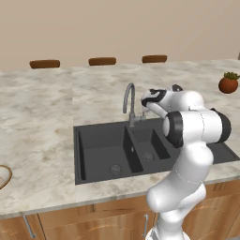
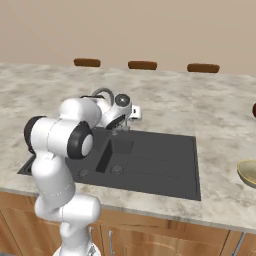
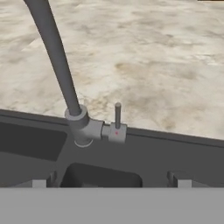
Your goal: Rinse each bowl for a few seconds and place them down in the sink or on the counter.
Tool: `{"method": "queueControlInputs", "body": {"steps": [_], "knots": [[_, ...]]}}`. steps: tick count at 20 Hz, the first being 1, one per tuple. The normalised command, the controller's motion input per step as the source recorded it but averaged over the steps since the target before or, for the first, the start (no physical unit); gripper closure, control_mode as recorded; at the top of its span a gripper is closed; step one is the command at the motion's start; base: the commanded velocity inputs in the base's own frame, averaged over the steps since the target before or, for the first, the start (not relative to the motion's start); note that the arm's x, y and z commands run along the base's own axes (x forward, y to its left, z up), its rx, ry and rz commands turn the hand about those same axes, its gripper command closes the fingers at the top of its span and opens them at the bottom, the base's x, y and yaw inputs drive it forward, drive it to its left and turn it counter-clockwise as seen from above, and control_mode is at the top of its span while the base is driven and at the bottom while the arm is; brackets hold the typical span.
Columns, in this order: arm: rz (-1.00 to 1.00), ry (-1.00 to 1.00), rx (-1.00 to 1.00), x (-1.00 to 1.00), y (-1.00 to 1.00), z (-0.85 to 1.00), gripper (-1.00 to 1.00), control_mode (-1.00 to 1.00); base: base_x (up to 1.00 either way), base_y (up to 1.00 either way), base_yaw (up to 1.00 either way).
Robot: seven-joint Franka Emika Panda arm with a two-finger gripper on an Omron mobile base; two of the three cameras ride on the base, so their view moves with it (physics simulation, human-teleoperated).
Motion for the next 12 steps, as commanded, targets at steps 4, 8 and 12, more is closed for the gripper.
{"method": "queueControlInputs", "body": {"steps": [4,8,12], "knots": [[0.02,0.0,0.0,0.32,-0.09,-0.08,-1.0,-1.0,0.0,0.0,0.0],[0.01,0.0,0.0,0.12,-0.06,-0.11,-1.0,-1.0,0.0,0.0,0.0],[0.01,0.0,0.0,0.01,-0.01,-0.21,-1.0,-1.0,0.0,0.0,0.0]]}}
